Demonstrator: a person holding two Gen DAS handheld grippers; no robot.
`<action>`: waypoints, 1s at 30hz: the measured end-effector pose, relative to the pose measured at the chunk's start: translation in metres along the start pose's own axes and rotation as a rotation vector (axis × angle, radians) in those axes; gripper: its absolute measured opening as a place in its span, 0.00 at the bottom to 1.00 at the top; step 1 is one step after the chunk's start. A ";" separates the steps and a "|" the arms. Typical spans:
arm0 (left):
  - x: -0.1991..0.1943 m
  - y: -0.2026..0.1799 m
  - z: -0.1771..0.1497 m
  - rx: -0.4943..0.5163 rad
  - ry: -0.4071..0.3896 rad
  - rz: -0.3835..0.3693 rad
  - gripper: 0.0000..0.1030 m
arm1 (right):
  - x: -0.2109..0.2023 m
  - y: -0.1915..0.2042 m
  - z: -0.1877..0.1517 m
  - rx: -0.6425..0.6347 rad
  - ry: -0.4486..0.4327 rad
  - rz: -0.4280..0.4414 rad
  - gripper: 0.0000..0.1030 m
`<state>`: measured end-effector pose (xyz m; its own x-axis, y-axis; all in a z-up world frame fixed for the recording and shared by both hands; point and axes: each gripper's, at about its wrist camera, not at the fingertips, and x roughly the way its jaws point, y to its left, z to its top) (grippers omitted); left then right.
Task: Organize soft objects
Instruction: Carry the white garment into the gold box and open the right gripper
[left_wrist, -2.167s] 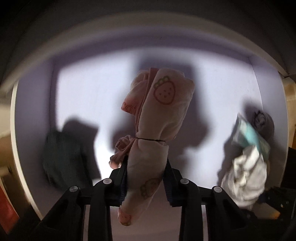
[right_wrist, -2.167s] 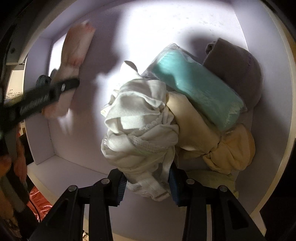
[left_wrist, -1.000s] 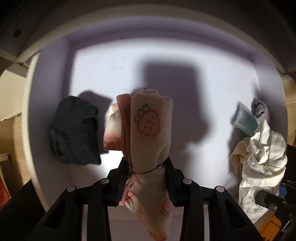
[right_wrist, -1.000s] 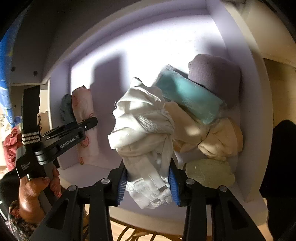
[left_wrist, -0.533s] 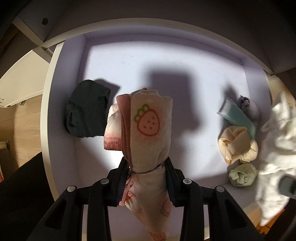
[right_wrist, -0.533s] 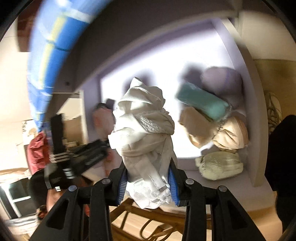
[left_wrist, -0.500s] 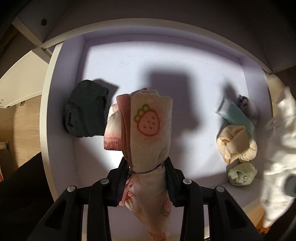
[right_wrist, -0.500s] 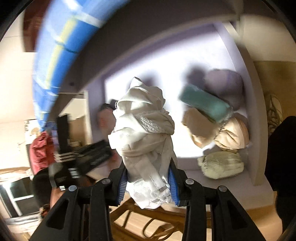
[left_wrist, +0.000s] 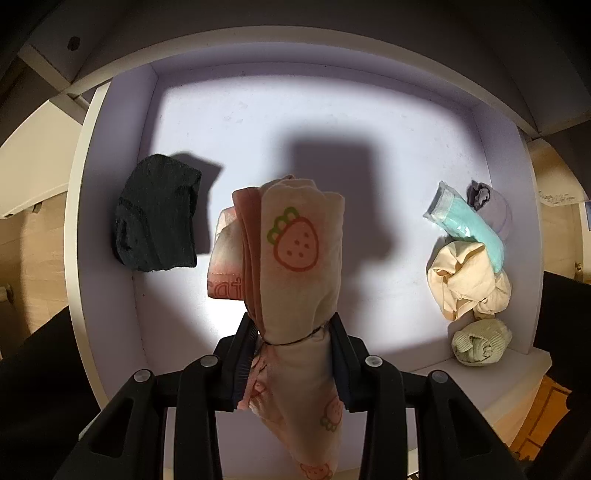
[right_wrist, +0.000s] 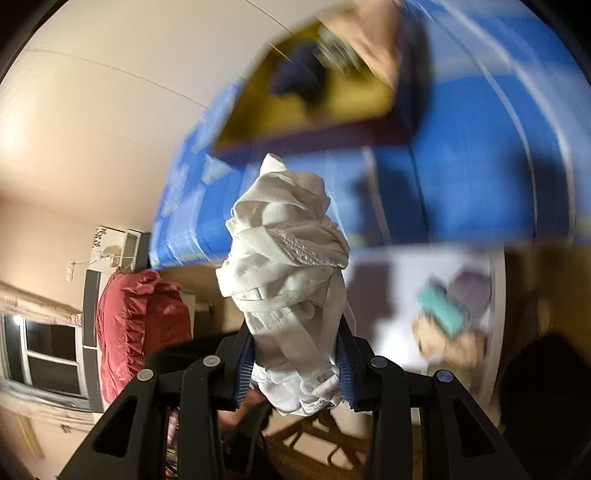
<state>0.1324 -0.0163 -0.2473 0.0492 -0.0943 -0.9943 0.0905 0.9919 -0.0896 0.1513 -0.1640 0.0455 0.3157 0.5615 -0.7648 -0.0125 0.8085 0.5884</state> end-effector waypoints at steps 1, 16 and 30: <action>0.002 0.002 0.000 -0.001 -0.001 -0.003 0.36 | -0.005 0.005 0.009 -0.013 -0.019 -0.008 0.38; -0.012 0.014 -0.009 -0.014 -0.007 -0.039 0.36 | 0.018 0.016 0.141 -0.168 -0.098 -0.330 0.38; -0.022 0.019 -0.010 0.007 -0.020 -0.046 0.36 | 0.043 0.005 0.130 -0.294 -0.105 -0.498 0.55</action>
<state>0.1227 0.0051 -0.2276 0.0649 -0.1416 -0.9878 0.1002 0.9858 -0.1347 0.2881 -0.1588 0.0500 0.4436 0.0936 -0.8913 -0.0966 0.9937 0.0563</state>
